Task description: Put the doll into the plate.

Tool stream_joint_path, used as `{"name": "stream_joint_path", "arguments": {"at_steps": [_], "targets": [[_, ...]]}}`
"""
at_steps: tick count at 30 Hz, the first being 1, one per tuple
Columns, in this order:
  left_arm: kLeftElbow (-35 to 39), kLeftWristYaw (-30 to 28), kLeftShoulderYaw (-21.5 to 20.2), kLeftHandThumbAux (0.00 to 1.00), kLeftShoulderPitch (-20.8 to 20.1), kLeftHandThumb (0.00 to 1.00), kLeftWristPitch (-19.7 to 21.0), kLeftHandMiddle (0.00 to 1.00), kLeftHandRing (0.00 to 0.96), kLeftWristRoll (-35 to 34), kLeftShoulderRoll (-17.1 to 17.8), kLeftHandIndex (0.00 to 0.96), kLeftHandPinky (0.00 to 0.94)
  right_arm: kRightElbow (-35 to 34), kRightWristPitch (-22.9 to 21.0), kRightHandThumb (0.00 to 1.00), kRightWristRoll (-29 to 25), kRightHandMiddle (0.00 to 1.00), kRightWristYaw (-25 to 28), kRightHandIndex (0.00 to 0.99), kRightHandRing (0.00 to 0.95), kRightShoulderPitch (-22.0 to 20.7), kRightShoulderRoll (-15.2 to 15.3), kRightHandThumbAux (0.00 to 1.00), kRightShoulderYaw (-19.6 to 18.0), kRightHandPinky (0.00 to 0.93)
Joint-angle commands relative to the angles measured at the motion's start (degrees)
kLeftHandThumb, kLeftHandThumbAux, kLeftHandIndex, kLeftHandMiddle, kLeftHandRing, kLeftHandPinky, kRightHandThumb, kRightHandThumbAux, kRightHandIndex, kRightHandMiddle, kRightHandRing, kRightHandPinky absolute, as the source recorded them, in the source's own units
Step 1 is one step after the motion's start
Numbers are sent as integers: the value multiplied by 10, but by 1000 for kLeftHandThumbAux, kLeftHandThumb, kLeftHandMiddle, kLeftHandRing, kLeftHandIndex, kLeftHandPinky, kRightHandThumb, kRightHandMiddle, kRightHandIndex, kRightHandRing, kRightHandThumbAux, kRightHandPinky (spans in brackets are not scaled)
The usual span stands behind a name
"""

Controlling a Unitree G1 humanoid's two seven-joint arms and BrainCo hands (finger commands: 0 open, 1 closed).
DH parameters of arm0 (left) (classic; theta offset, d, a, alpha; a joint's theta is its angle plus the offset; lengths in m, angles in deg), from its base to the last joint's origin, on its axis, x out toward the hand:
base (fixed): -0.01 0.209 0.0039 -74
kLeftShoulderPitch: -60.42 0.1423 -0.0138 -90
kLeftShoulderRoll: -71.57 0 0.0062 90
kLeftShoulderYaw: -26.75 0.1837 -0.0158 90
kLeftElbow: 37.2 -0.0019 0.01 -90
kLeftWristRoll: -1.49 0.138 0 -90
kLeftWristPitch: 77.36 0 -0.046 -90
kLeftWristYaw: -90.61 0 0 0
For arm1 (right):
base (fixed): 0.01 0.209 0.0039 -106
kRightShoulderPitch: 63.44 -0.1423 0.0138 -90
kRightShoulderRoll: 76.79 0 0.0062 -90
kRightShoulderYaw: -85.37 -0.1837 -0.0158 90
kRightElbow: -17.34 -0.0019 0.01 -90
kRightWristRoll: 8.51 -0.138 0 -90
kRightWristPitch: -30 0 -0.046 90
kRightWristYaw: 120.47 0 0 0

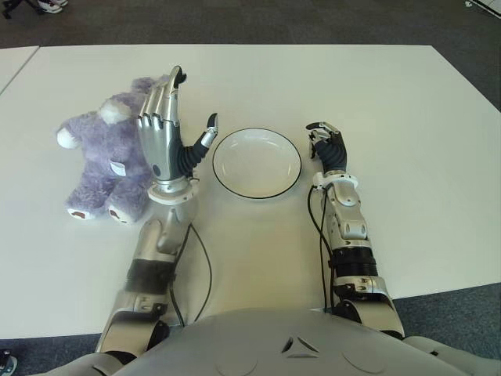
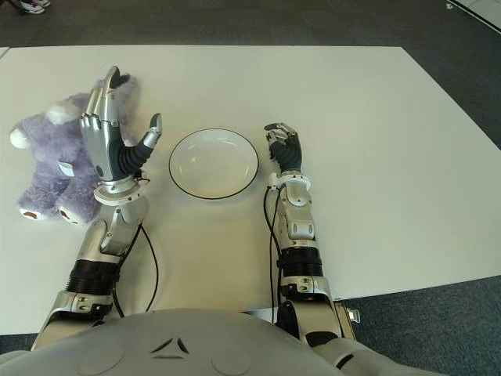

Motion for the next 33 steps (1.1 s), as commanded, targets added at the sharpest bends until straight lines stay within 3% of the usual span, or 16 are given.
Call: {"name": "stream_joint_path", "arguments": {"at_steps": [1,10,19,25,33], "targets": [[1,-10,13,247,60,350,53,6,2,2,4,15,1,55,-14,698,3,841,-2,439,827,42,1,723,0,826],[53,-43,29,140,73,362,171,0,0,-2,-25,0,0,60,-7,699,2,847,-7,439,833,42,0,722,2,831],[46,-68,30,118,42,373,273,0,0,-3,-18,0,0,65,-5,699,0,844,-7,439,829,38,1,722,3,823],[34,-81,26,140,15,334,322,0,0,-7,-5,0,0,69,-5,699,2,840,-8,439,822,35,3,722,4,820],[41,-94,13,173,14,219,358,0,0,-21,10,0,0,68,-9,699,-1,843,-4,439,826,33,4,722,5,824]]}}
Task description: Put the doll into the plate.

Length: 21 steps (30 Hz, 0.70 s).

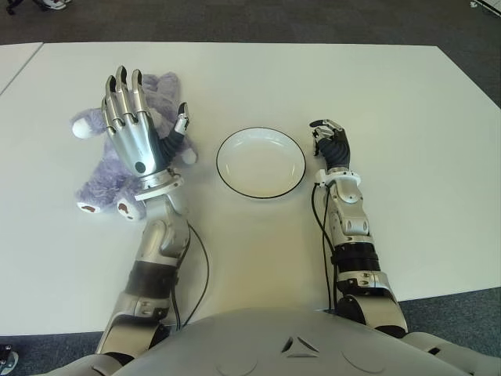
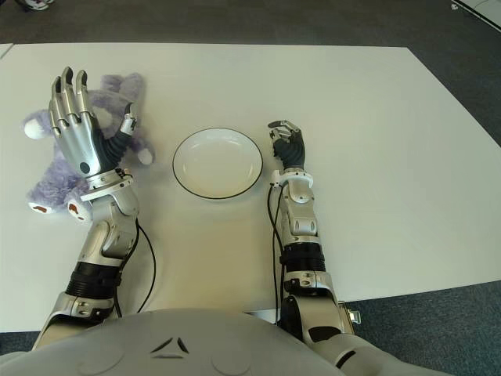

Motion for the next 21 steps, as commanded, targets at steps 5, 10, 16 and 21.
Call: {"name": "stream_joint_path", "arguments": {"at_steps": [5,10,16,21], "targets": [[-9,-21,-16,188,15,181,38,0,0,-13,13,0,0,48,-29,699,-2,843,2,439,827,47,-6,722,2,822],[-5,-29,-20,191,11,151,60,0,0,-13,13,0,0,50,-28,699,-2,843,2,439,828,47,-7,722,3,827],[9,-66,-24,185,5,154,117,0,0,-6,8,0,0,48,-27,700,-1,841,1,439,826,50,-8,722,6,824],[17,-89,-25,178,3,169,146,0,0,-6,11,0,0,47,-26,700,-1,842,0,439,828,52,-9,721,6,826]]}}
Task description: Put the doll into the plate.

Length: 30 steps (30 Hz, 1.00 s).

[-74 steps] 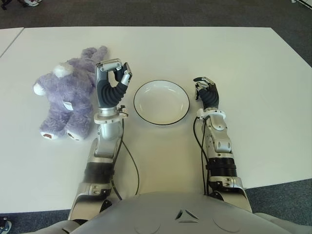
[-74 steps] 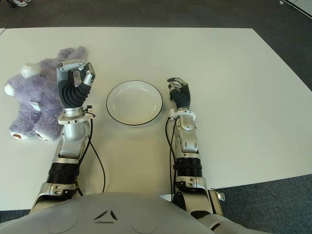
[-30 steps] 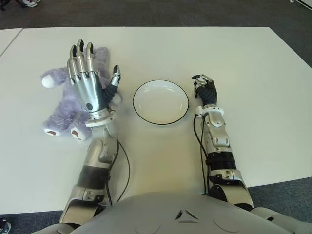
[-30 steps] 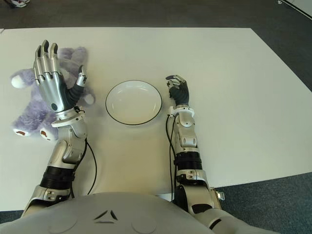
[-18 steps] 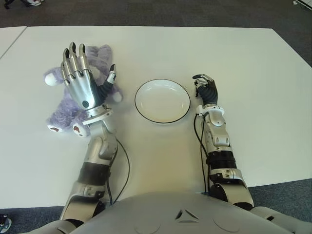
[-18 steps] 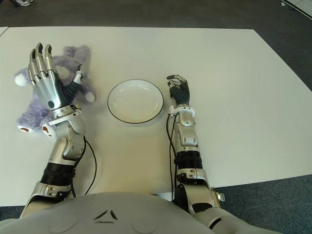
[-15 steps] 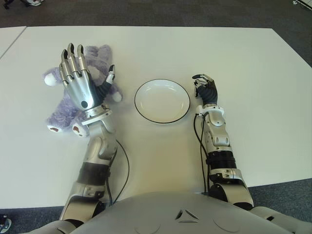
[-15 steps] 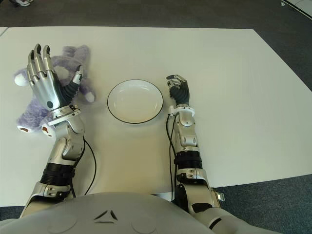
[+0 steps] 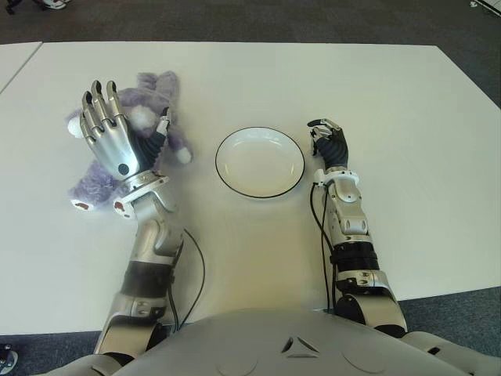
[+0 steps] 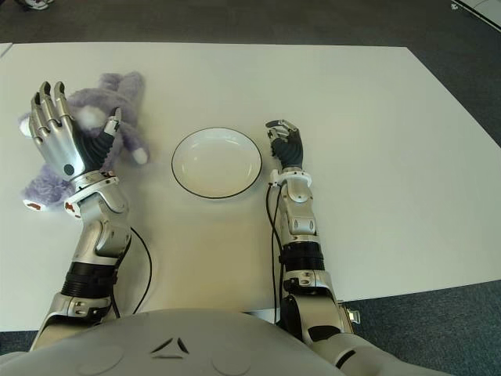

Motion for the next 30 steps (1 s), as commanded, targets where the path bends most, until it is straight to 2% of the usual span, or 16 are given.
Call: {"name": "stream_joint_path", "arguments": {"at_steps": [1,11,19,25,30], "targets": [[0,-28,-4,178,3,170,28,0,0,0,8,0,0,45,-26,700,-2,842,-2,439,828,54,-9,721,1,825],[10,-60,1,182,0,199,67,0,0,4,13,0,0,36,-33,700,-7,842,-4,440,831,57,-12,721,-1,829],[14,-111,10,181,5,203,105,0,0,11,20,0,0,26,-42,700,-12,833,-3,440,822,62,-12,721,0,822],[-15,-154,17,174,-6,193,140,0,0,13,32,0,0,20,-44,700,-12,836,-1,440,826,66,-11,720,1,829],[-27,-168,20,170,-13,198,151,0,0,8,37,0,0,18,-43,700,-12,843,1,440,831,67,-11,721,3,831]]}}
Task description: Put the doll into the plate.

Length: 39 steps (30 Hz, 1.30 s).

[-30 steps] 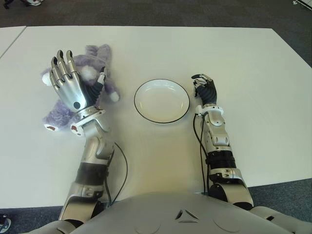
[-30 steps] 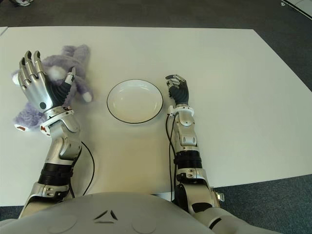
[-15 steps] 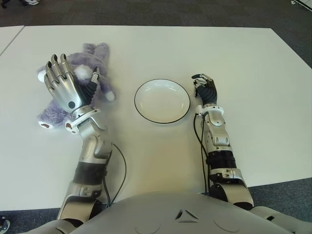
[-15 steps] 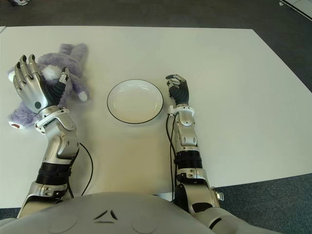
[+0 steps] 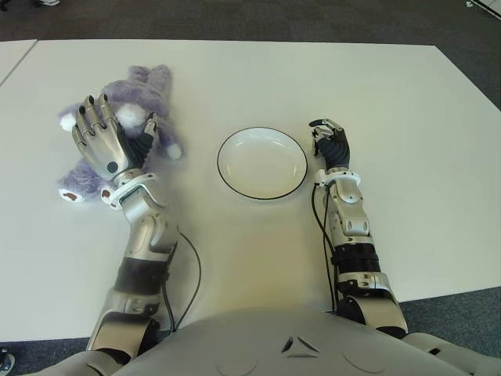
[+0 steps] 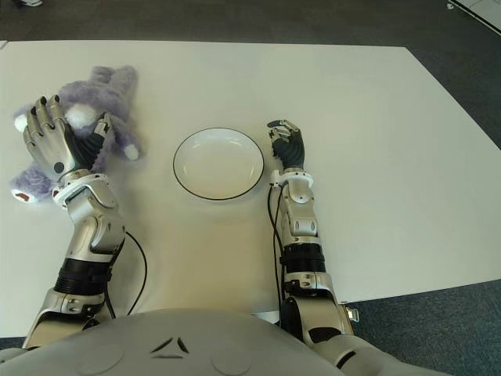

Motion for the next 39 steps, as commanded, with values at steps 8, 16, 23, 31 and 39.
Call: {"name": "stream_joint_path", "arguments": {"at_steps": [8,16,23,31,39], "targets": [[-29,-19,7,180,4,205,-12,0,0,-34,5,0,0,32,-29,700,-10,838,8,440,827,60,-11,721,0,825],[-73,19,1,220,1,189,-73,28,63,-58,21,39,180,29,-29,699,-14,835,13,440,823,62,-9,721,-3,822],[-117,68,-5,252,-12,195,-105,278,362,-73,22,233,472,23,-34,699,-17,827,14,440,815,64,-9,721,-5,809],[-147,107,-10,288,-30,207,-126,585,654,-99,13,448,756,17,-37,699,-20,823,14,440,812,66,-7,721,-5,812],[-197,204,-25,340,-40,174,-206,806,814,-136,10,742,868,11,-40,699,-20,831,16,440,820,68,-5,721,-6,823]]}}
